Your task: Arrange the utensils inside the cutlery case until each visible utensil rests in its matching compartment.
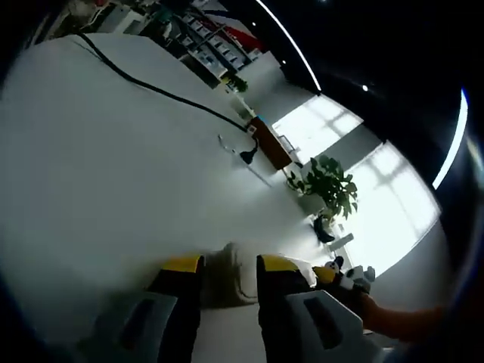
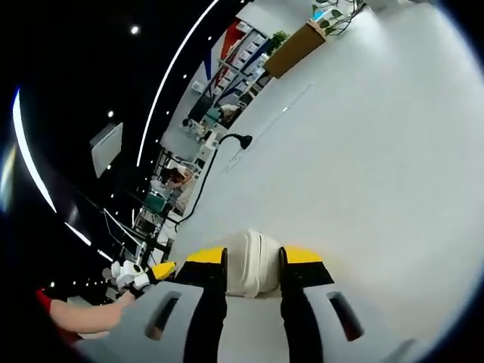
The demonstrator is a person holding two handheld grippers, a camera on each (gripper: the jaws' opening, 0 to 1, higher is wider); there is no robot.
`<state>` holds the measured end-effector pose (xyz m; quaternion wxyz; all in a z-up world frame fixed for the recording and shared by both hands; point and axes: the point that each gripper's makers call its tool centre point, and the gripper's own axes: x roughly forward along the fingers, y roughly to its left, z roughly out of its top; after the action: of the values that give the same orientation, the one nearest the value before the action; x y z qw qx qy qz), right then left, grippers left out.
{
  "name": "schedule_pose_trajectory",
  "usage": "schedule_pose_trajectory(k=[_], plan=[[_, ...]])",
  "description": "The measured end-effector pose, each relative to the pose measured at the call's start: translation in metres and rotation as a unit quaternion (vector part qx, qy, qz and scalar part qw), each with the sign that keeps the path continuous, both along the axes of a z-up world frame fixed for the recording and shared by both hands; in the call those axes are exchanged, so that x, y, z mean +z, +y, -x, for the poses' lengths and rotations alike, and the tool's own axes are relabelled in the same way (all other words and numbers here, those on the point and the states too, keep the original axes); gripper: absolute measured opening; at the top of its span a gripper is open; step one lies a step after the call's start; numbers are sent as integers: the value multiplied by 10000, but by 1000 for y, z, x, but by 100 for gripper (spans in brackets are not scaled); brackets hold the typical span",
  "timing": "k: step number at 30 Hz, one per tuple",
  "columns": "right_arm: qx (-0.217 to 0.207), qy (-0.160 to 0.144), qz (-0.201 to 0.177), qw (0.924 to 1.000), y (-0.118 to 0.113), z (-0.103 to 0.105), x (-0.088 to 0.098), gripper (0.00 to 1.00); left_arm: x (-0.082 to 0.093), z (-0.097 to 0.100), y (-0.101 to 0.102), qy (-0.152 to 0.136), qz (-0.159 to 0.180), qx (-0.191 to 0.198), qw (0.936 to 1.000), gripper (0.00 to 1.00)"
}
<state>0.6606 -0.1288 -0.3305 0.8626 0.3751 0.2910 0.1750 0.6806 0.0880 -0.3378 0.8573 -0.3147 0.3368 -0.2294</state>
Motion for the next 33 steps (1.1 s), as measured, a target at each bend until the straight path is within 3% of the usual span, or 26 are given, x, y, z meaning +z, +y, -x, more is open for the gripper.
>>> schedule_pose_trajectory(k=[5, 11, 14, 16, 17, 21, 23, 30, 32, 33], plan=[[-103, 55, -78, 9999, 1, -2, -1, 21, 2, -1, -1, -42, 202, 109, 9997, 25], [-166, -117, 128, 9997, -1, -6, -1, 21, 0, -1, -4, 32, 372, 300, 9989, 23], [-159, -188, 204, 9995, -1, -6, -2, 20, 0, -2, -3, -83, 340, 416, 9985, 22], [-127, -219, 290, 9993, -1, -6, -1, 20, -1, -3, -1, -167, 373, 503, 9979, 21], [98, -229, 441, 9987, 0, -5, -2, 20, -1, -4, -1, -109, 445, 586, 9972, 21], [69, -94, 333, 9994, 0, -6, -3, 20, -2, -7, 0, -102, 453, 632, 9969, 20], [85, -117, 406, 9991, 0, -6, -2, 19, -3, -7, 2, 111, 646, 774, 9948, 19], [22, -84, 278, 9996, -1, -7, -3, 19, -2, -7, 2, 18, 558, 811, 9951, 18], [133, 38, 283, 9995, -1, -8, -3, 20, -3, -8, 4, 206, 877, 975, 9911, 18], [147, 69, 229, 9996, -2, -11, -2, 21, -2, -8, 5, 29, 909, 875, 9920, 19]])
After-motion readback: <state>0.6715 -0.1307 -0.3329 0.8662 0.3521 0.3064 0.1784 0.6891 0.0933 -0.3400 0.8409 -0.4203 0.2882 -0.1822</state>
